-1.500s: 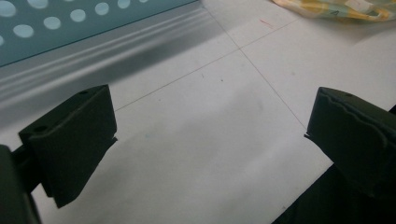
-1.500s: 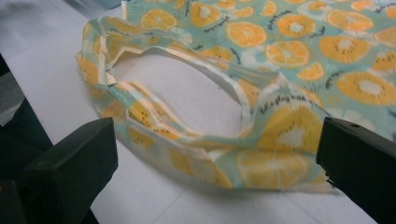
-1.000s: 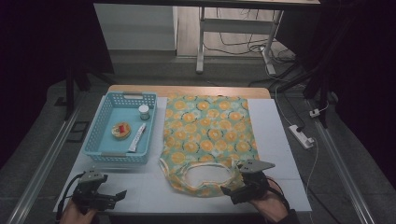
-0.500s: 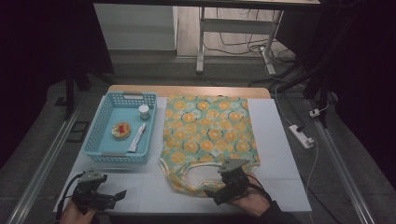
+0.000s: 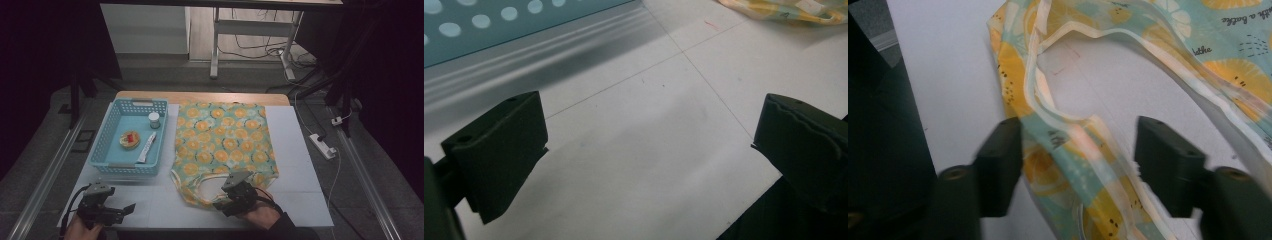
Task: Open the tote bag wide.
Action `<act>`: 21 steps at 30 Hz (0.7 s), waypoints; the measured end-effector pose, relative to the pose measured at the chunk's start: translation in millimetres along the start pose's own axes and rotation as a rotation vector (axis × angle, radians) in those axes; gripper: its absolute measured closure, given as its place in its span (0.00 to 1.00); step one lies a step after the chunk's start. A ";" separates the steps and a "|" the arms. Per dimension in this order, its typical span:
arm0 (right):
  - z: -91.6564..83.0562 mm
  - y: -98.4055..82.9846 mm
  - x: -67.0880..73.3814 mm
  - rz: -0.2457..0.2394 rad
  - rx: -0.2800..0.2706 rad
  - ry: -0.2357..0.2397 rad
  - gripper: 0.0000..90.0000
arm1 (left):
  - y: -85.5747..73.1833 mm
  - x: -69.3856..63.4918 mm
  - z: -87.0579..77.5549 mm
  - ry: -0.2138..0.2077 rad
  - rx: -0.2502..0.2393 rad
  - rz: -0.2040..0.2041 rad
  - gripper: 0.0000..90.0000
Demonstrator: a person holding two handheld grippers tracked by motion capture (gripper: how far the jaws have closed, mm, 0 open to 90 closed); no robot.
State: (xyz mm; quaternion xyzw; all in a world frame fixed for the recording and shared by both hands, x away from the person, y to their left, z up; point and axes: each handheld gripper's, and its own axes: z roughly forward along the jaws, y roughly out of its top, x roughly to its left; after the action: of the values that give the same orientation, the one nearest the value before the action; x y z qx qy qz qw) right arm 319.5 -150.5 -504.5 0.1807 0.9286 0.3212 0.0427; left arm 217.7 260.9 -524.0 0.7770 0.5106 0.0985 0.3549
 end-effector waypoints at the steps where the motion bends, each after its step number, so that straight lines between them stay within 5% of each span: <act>1: -0.5 0.4 -0.5 0.000 0.002 0.005 0.50 | 0.0 0.0 0.1 0.000 0.000 0.000 0.01; 6: -5.3 3.1 -4.8 0.016 -0.006 0.045 0.79 | 0.1 0.2 0.1 0.000 0.001 -0.001 0.01; 11: -16.3 6.9 -8.3 0.011 -0.053 0.040 0.96 | 0.1 0.3 0.0 -0.001 0.001 -0.002 0.01; 21: -23.8 17.5 -35.4 0.065 -0.092 0.075 0.99 | 0.0 0.7 -0.3 -0.006 -0.001 -0.003 0.01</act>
State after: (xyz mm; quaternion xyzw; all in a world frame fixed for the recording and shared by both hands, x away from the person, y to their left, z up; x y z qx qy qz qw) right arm 353.2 -164.4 -476.3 0.1965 0.9075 0.3712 0.0056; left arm 217.9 261.6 -524.0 0.7763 0.5107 0.0960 0.3570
